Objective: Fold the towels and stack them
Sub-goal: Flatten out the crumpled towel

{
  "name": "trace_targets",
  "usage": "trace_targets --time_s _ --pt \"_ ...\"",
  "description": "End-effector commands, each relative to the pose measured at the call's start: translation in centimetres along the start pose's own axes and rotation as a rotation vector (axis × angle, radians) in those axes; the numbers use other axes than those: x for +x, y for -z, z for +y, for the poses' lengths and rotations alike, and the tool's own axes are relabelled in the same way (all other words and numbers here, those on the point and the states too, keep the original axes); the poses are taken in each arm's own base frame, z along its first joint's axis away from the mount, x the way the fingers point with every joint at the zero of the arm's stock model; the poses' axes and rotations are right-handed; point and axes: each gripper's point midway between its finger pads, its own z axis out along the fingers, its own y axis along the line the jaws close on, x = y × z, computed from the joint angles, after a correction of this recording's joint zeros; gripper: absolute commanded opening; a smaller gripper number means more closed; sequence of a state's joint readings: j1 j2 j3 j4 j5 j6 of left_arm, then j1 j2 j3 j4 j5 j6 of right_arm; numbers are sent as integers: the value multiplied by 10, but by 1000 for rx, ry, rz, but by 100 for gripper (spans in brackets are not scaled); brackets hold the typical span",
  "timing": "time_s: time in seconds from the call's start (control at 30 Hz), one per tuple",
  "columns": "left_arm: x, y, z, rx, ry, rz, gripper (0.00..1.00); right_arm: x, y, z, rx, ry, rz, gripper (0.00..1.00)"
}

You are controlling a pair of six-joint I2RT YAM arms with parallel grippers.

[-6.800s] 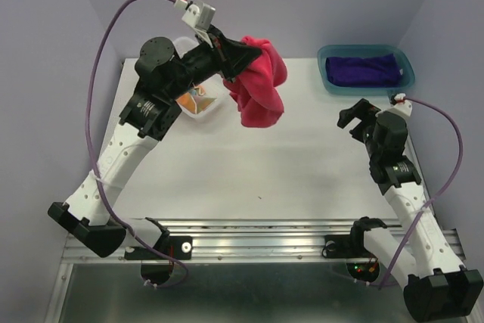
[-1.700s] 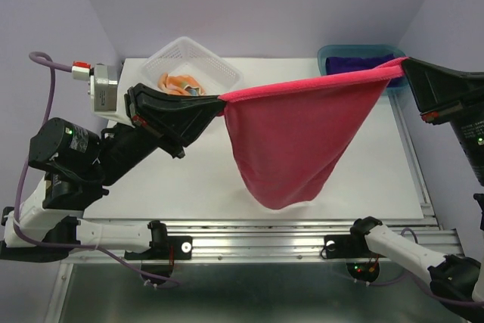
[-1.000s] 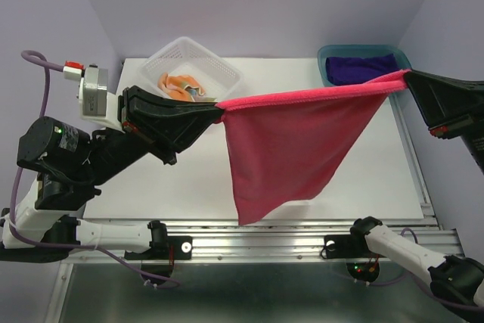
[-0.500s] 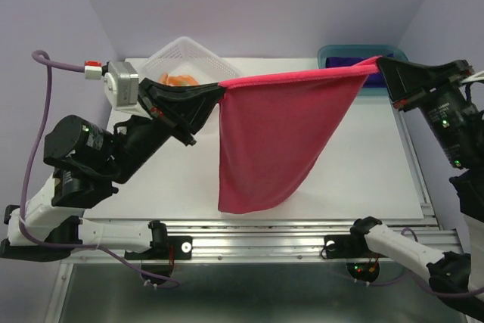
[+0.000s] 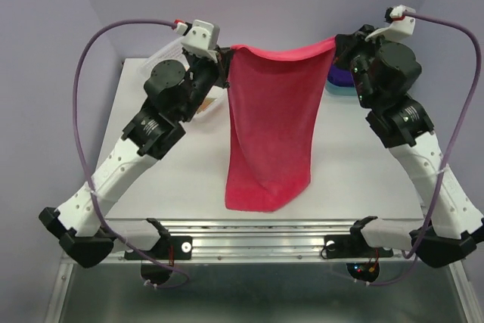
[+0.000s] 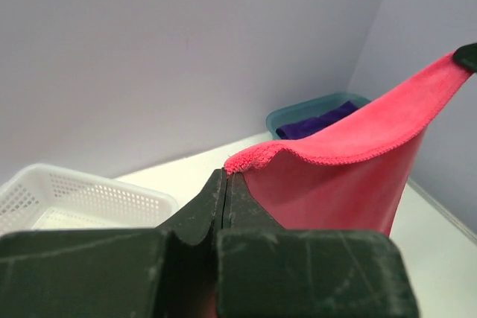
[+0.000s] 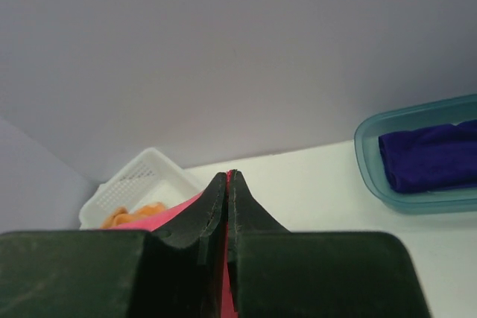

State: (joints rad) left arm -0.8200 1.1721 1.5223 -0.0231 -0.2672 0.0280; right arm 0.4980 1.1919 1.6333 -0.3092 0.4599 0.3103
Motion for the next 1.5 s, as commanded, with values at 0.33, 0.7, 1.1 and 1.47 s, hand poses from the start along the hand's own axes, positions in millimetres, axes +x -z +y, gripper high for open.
trace_targets --time_s 0.33,0.7,1.1,1.47 --pt "3 -80 48 137 59 -53 0 -8 -78 -11 7 71 -135 1" --pt "-78 30 0 352 131 -184 0 -106 42 35 -272 -117 -168 1" --pt "-132 147 -62 671 219 -294 0 -148 177 65 -582 -231 -103 1" --pt "-116 109 -41 517 204 -278 0 -139 134 35 -371 -226 -155 1"
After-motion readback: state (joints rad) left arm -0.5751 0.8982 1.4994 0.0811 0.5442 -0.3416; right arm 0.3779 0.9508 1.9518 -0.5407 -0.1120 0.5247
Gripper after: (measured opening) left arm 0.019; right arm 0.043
